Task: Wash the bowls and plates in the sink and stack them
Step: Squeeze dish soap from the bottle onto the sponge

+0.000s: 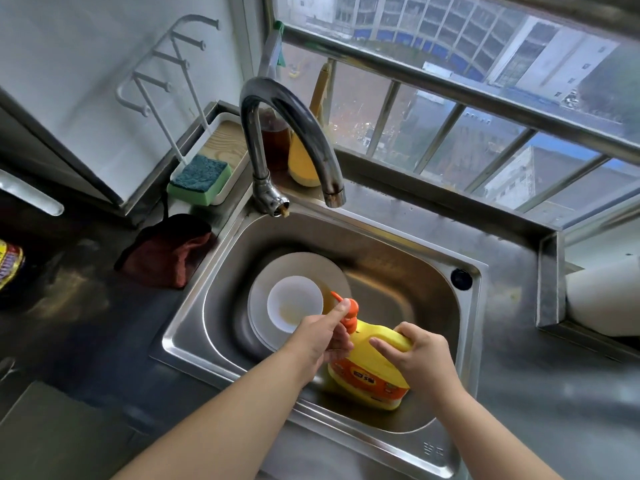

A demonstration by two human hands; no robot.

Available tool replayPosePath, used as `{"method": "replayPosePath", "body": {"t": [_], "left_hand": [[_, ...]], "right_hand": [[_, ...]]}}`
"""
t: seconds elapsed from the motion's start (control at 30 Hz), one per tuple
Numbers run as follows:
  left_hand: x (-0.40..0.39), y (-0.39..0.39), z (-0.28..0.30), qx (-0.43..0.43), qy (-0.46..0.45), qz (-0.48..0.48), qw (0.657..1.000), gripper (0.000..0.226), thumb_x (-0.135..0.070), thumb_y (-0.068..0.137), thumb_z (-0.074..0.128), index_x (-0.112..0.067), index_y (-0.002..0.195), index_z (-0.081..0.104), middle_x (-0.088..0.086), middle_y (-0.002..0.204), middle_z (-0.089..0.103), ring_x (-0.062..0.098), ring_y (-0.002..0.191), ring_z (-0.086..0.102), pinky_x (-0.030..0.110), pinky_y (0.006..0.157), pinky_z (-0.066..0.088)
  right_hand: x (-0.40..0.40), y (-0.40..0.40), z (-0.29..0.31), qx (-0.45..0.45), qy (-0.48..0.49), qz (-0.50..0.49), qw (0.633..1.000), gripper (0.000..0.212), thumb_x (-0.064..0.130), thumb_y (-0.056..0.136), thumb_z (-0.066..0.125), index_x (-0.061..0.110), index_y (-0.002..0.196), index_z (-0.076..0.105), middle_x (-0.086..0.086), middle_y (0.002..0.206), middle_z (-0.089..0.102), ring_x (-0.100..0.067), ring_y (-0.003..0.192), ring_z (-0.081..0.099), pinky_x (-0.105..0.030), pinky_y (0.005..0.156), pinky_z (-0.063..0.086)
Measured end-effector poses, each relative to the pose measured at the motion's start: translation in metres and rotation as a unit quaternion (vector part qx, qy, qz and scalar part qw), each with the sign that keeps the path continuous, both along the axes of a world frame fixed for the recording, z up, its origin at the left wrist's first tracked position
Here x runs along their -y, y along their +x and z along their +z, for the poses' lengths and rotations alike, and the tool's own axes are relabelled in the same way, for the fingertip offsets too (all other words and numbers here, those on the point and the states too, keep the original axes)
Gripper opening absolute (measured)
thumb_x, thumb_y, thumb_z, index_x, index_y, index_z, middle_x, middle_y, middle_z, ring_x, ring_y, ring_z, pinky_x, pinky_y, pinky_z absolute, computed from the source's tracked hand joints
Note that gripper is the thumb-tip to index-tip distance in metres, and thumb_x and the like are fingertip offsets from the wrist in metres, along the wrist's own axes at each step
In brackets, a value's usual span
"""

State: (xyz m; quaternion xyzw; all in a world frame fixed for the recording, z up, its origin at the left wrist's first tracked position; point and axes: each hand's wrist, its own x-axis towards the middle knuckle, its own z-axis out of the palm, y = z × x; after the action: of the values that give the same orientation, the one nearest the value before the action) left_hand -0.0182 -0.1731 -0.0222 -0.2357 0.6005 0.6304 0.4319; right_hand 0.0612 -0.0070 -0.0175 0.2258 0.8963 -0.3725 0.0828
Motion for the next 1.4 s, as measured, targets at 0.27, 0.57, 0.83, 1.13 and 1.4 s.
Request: {"method": "replayPosePath", "body": {"t": [0.27, 0.57, 0.83, 1.13, 1.4], "left_hand": [[-0.020, -0.011, 0.000, -0.046, -0.048, -0.072, 0.995, 0.053, -0.059, 0.082, 0.060, -0.013, 0.058, 0.053, 0.005, 0.058, 0.058, 0.020, 0.067, 0.058, 0.035, 0.073, 0.051], [-0.027, -0.016, -0.005, -0.088, -0.068, -0.097, 0.989, 0.047, -0.060, 0.083, 0.056, -0.016, 0.067, 0.053, 0.002, 0.062, 0.046, 0.017, 0.065, 0.047, 0.035, 0.072, 0.044], [-0.030, -0.013, -0.012, -0.102, -0.064, -0.083, 0.989, 0.042, -0.060, 0.083, 0.056, -0.020, 0.072, 0.052, -0.003, 0.066, 0.049, 0.014, 0.068, 0.046, 0.035, 0.071, 0.042], [-0.036, -0.017, -0.016, -0.111, -0.059, -0.082, 0.989, 0.042, -0.059, 0.081, 0.058, -0.020, 0.068, 0.051, -0.004, 0.064, 0.048, 0.015, 0.072, 0.048, 0.035, 0.070, 0.042], [-0.032, -0.013, -0.018, -0.099, -0.051, -0.063, 0.992, 0.046, -0.057, 0.080, 0.062, -0.011, 0.083, 0.064, -0.002, 0.068, 0.055, 0.021, 0.081, 0.056, 0.036, 0.071, 0.048]], "right_hand": [[-0.003, 0.011, -0.008, -0.013, -0.009, -0.063, 0.998, 0.042, 0.062, 0.067, 0.064, 0.023, 0.081, 0.064, 0.009, 0.072, 0.063, -0.007, 0.069, 0.061, -0.022, 0.058, 0.052], [-0.004, 0.011, -0.016, -0.018, -0.011, -0.090, 0.996, 0.045, 0.067, 0.067, 0.060, 0.024, 0.079, 0.064, 0.009, 0.072, 0.063, -0.010, 0.070, 0.062, -0.034, 0.065, 0.058], [-0.003, 0.011, -0.016, -0.021, -0.004, -0.082, 0.996, 0.042, 0.064, 0.069, 0.060, 0.024, 0.083, 0.063, 0.011, 0.077, 0.063, -0.007, 0.073, 0.061, -0.028, 0.067, 0.058], [-0.006, 0.010, -0.020, -0.020, -0.011, -0.092, 0.996, 0.045, 0.066, 0.069, 0.060, 0.023, 0.082, 0.063, 0.009, 0.077, 0.064, -0.009, 0.074, 0.062, -0.031, 0.065, 0.059], [-0.003, 0.011, -0.018, -0.029, -0.006, -0.084, 0.996, 0.044, 0.066, 0.068, 0.059, 0.024, 0.079, 0.062, 0.009, 0.074, 0.063, -0.008, 0.071, 0.062, -0.030, 0.064, 0.058]]}}
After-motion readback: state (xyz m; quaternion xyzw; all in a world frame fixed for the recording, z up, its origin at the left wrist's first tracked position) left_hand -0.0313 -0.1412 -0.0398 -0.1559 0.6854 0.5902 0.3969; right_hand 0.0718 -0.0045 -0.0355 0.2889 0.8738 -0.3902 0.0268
